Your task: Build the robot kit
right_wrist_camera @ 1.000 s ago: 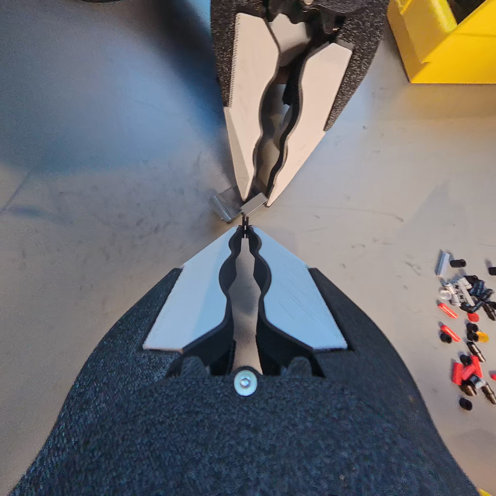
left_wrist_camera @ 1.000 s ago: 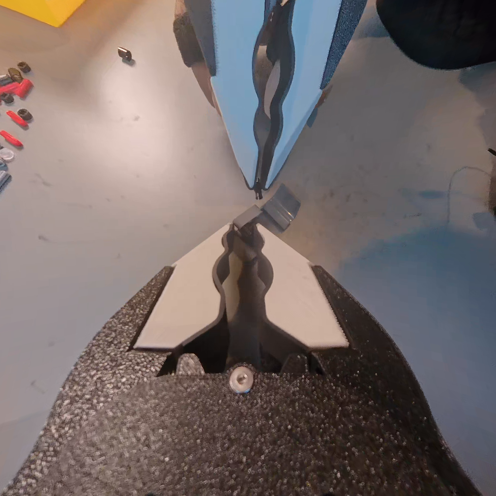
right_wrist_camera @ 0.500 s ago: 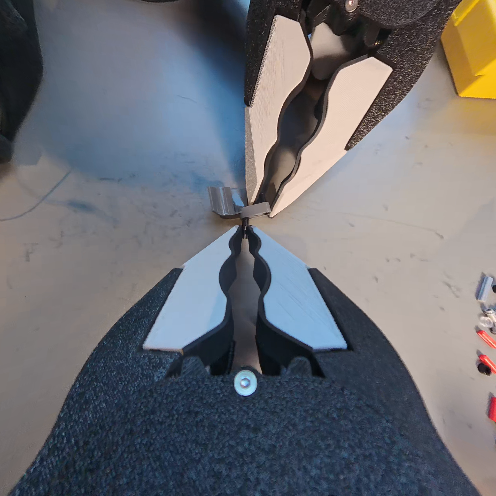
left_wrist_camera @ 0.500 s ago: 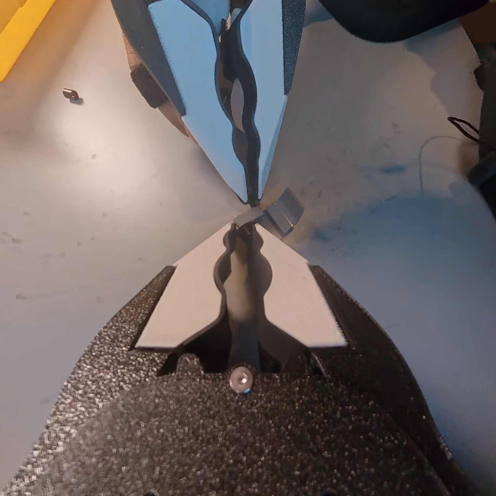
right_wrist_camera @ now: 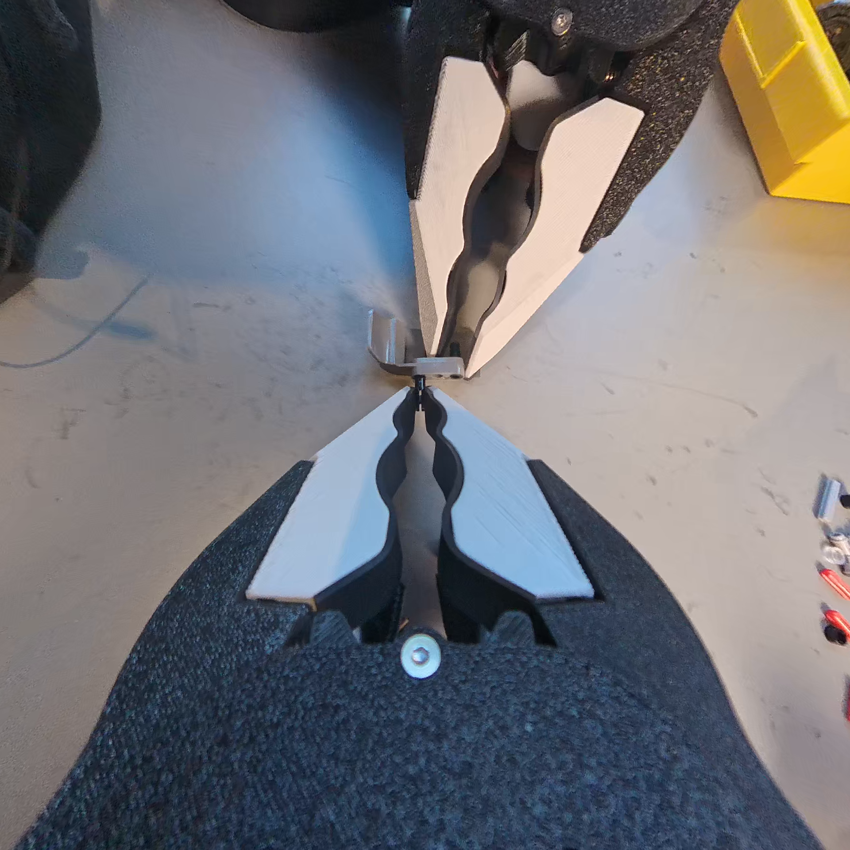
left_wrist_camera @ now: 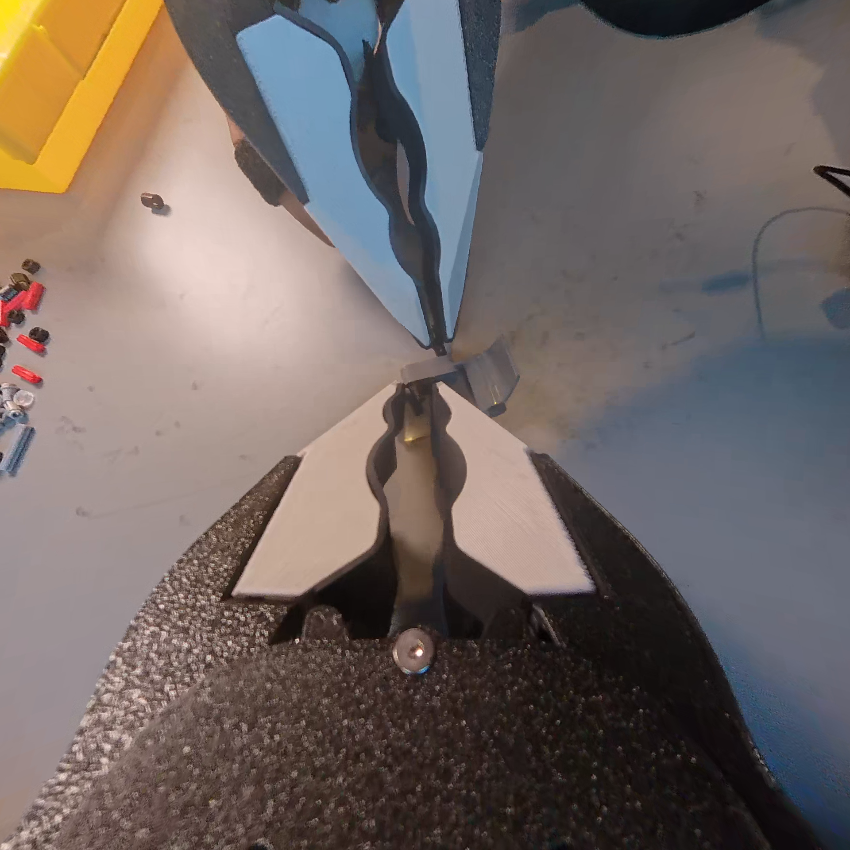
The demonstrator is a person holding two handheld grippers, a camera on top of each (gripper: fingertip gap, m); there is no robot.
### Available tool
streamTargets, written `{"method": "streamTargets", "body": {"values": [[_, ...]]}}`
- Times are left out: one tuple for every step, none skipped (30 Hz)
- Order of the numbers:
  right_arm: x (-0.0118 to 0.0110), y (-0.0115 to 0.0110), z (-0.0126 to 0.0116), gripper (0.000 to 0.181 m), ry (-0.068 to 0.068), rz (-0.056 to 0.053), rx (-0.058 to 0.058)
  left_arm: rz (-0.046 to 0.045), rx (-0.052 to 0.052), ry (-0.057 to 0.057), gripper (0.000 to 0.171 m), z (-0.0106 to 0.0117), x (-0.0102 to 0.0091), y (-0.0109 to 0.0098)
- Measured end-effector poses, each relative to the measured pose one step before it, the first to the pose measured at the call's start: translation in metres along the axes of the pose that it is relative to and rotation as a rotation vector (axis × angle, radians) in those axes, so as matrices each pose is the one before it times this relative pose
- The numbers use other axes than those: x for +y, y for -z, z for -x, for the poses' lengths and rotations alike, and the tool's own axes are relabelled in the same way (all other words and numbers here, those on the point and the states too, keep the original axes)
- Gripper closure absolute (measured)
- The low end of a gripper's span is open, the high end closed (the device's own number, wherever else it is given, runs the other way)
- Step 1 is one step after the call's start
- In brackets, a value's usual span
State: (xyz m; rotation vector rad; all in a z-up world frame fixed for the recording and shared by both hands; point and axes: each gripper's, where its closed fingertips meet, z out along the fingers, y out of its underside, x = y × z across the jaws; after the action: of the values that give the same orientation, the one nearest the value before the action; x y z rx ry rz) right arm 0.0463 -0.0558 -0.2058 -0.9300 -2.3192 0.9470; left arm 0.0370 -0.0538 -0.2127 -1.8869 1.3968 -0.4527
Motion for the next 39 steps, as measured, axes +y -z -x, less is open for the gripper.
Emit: {"method": "streamTargets", "body": {"values": [[-0.00105, 0.00016, 0.00154, 0.179, -0.0019, -0.0075, -0.0082, -0.00209, -0.0098, -0.0131, 0.162, -0.00071, 0.00000, 0.00008], [-0.00081, 0.00004, 0.00071, 0.179, -0.0025, -0.0070, -0.0027, -0.00397, -0.0082, -0.0088, 0.162, -0.00040, 0.00009, 0.00035], [-0.00074, -0.00012, 0.00017, 0.179, -0.0010, -0.0075, 0.0007, -0.00399, -0.0044, -0.0033, 0.162, -0.00049, 0.00033, 0.00043], [-0.00103, -0.00014, 0.00026, 0.179, -0.0022, -0.0094, -0.0001, -0.00164, -0.0026, 0.0001, 0.162, -0.00032, 0.00050, 0.00041], [-0.00068, -0.00017, -0.00025, 0.179, -0.0032, -0.0064, 0.0038, 0.00098, -0.0055, -0.0015, 0.162, -0.00004, 0.00046, 0.00038], [0.00011, -0.00018, -0.00047, 0.179, -0.0041, 0.0004, 0.0067, 0.00151, -0.0095, -0.0034, 0.162, 0.00024, 0.00044, 0.00028], [0.00013, -0.00011, -0.00042, 0.179, -0.0051, 0.0037, 0.0088, 0.00154, -0.0112, -0.0023, 0.162, 0.00019, 0.00032, 0.00007], [0.00006, -0.00016, -0.00004, 0.179, -0.0034, 0.0007, 0.0115, 0.00146, -0.0110, -0.0007, 0.162, -0.00001, 0.00025, 0.00018], [0.00010, -0.00024, 0.00039, 0.179, -0.0086, -0.0026, 0.0110, 0.00097, -0.0094, -0.0020, 0.162, -0.00030, -0.00002, 0.00014], [0.00010, -0.00010, 0.00102, 0.179, -0.0048, -0.0054, 0.0095, 0.00003, -0.0080, -0.0075, 0.162, -0.00068, -0.00010, 0.00004], [0.00015, 0.00007, 0.00116, 0.179, 0.0065, 0.0023, 0.0096, -0.00136, -0.0079, -0.0152, 0.162, -0.00094, -0.00031, -0.00006], [0.00055, -0.00062, 0.00165, 0.179, 0.0039, 0.0063, 0.0030, -0.00206, -0.0076, -0.0179, 0.162, -0.00102, -0.00036, 0.00011], [0.00105, -0.00085, 0.00107, 0.179, 0.0071, 0.0091, 0.0026, -0.00132, -0.0074, -0.0145, 0.162, -0.00066, 0.00000, 0.00028], [0.00061, -0.00068, 0.00015, 0.179, 0.0039, 0.0063, 0.0046, -0.00018, -0.0074, -0.0097, 0.162, -0.00025, 0.00029, 0.00026], [0.00063, -0.00063, -0.00005, 0.179, 0.0015, 0.0061, 0.0032, 0.00072, -0.0069, -0.0053, 0.162, -0.00021, 0.00010, 0.00011], [0.00087, -0.00074, 0.00033, 0.179, 0.0026, 0.0079, 0.0018, 0.00185, -0.0057, -0.0044, 0.164, -0.00036, 0.00017, -0.00008], [-0.00067, -0.00020, 0.00079, 0.179, 0.0005, -0.0030, -0.0025, 0.00087, -0.0087, -0.0071, 0.164, -0.00035, -0.00023, 0.00002], [-0.00024, 0.00009, 0.00043, 0.179, 0.0017, -0.0001, 0.0009, 0.00041, -0.0097, -0.0067, 0.164, -0.00008, -0.00018, 0.00008], [-0.00018, 0.00019, -0.00007, 0.179, 0.0033, -0.0019, 0.0041, 0.00122, -0.0052, -0.0035, 0.164, 0.00001, 0.00012, 0.00021], [-0.00078, 0.00061, -0.00038, 0.179, -0.0009, -0.0067, 0.0021, -0.00045, -0.0026, -0.0008, 0.164, 0.00001, 0.00002, 0.00027], [-0.00119, 0.00088, -0.00079, 0.179, -0.0070, -0.0094, 0.0012, -0.00090, -0.0025, 0.0004, 0.164, 0.00023, -0.00012, -0.00001], [-0.00064, 0.00071, -0.00037, 0.180, -0.0063, -0.0056, -0.0026, 0.00130, -0.0028, -0.0013, 0.164, 0.00017, 0.00004, -0.00006], [0.00007, 0.00025, -0.00017, 0.180, -0.0051, -0.0007, -0.0018, 0.00047, -0.0039, -0.0053, 0.164, 0.00008, -0.00006, 0.00018], [0.00019, 0.00004, 0.00011, 0.180, -0.0031, 0.0009, -0.0018, -0.00327, -0.0041, -0.0054, 0.164, -0.00009, -0.00030, 0.00036], [0.00046, 0.00024, 0.00002, 0.180, -0.0030, 0.0022, -0.0013, -0.00424, 0.0017, 0.0073, 0.163, -0.00007, -0.00016, 0.00110], [0.00075, 0.00083, -0.00075, 0.180, -0.0028, 0.0027, 0.0034, -0.00406, 0.0082, 0.0286, 0.155, 0.00049, 0.00035, 0.00206], [0.00043, 0.00175, -0.00088, 0.180, -0.0039, -0.0027, 0.0041, -0.00872, 0.0120, 0.0440, 0.148, 0.00144, 0.00006, 0.00322], [-0.00083, 0.00257, -0.00120, 0.180, -0.0052, -0.0088, 0.0059, -0.01833, 0.0178, 0.0507, 0.145, 0.00139, -0.00112, 0.00438], [-0.00282, 0.00323, -0.00161, 0.180, -0.0037, -0.0174, 0.0098, -0.02717, 0.0192, 0.0540, 0.145, 0.00108, -0.00277, 0.00502], [-0.00414, 0.00359, -0.00199, 0.179, -0.0034, -0.0196, 0.0135, -0.03438, 0.0078, 0.0559, 0.146, 0.00200, -0.00477, 0.00493], [-0.00538, 0.00346, -0.00233, 0.179, 0.0009, -0.0231, 0.0165, -0.03847, 0.0013, 0.0571, 0.150, 0.00189, -0.00612, 0.00413], [-0.00679, 0.00322, -0.00205, 0.179, 0.0015, -0.0274, 0.0173, -0.03853, 0.0165, 0.0584, 0.150, -0.00110, -0.00677, 0.00280], [-0.00690, 0.00239, -0.00205, 0.179, 0.0024, -0.0264, 0.0182, -0.03826, 0.0286, 0.0634, 0.150, -0.00345, -0.00696, 0.00132], [-0.00622, 0.00154, -0.00155, 0.179, 0.0072, -0.0196, 0.0185, -0.03656, 0.0253, 0.0686, 0.151, -0.00313, -0.00685, 0.00027], [-0.00533, 0.00072, -0.00086, 0.179, 0.0135, -0.0121, 0.0175, -0.03229, 0.0279, 0.0658, 0.151, -0.00365, -0.00603, -0.00041], [-0.00464, 0.00020, -0.00039, 0.179, 0.0155, -0.0065, 0.0158, -0.02738, 0.0309, 0.0573, 0.151, -0.00395, -0.00493, -0.00076], [-0.00422, -0.00013, 0.00015, 0.179, 0.0148, -0.0044, 0.0126, -0.02116, 0.0202, 0.0474, 0.152, -0.00229, -0.00364, -0.00079], [-0.00408, 0.00005, 0.00055, 0.179, 0.0136, -0.0051, 0.0092, -0.01475, 0.0148, 0.0345, 0.155, -0.00155, -0.00241, -0.00051], [-0.00332, 0.00011, 0.00056, 0.179, 0.0119, -0.0013, 0.0066, -0.00953, 0.0179, 0.0209, 0.159, -0.00209, -0.00142, -0.00029]]}}
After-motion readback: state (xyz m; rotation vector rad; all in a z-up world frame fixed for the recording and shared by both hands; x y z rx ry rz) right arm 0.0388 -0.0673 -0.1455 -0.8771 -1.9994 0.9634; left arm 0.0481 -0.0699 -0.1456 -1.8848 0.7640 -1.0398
